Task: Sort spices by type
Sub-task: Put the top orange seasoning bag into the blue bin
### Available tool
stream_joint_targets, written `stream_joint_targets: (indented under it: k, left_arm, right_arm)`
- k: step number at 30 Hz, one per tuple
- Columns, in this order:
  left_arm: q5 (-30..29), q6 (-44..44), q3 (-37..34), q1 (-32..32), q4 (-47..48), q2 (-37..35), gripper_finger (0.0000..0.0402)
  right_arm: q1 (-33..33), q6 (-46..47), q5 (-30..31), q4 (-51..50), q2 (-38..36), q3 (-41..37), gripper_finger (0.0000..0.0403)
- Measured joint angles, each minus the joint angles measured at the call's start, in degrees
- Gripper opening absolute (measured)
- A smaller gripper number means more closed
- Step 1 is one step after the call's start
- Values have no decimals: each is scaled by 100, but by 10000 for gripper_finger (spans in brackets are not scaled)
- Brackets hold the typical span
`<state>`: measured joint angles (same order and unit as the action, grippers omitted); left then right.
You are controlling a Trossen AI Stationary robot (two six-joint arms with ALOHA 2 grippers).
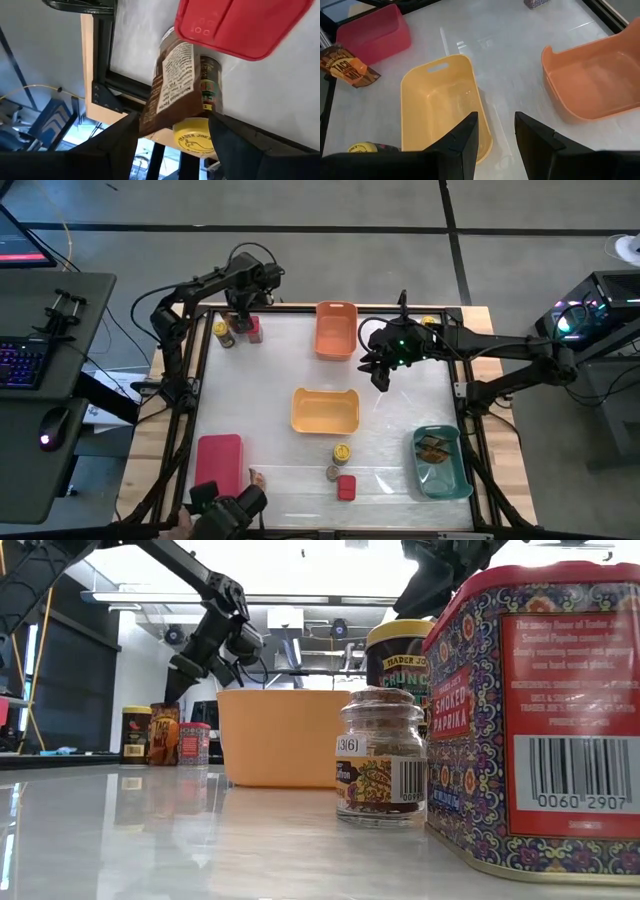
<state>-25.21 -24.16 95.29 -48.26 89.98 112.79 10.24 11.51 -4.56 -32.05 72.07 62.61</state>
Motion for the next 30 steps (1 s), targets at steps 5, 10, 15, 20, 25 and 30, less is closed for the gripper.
stream_joint_targets:
  k: [5,10,15,20,25,30]
  left_arm:
    - [-214,37,0,-85,-17,190,226]
    - [-197,44,0,-170,-9,271,192]
    - [-196,48,0,-262,-95,273,122]
    - [-79,147,0,-314,-80,273,24]
    - [-84,297,125,-311,-8,243,7]
    - [-83,314,680,-278,12,-57,1]
  right_arm:
    - [0,0,0,0,0,0,122]
    - [0,7,2,-1,0,0,122]
    - [0,11,2,-2,0,0,122]
    - [0,11,2,-1,0,0,122]
    - [0,2,2,24,-8,0,122]
    - [0,0,3,263,-167,-2,122]
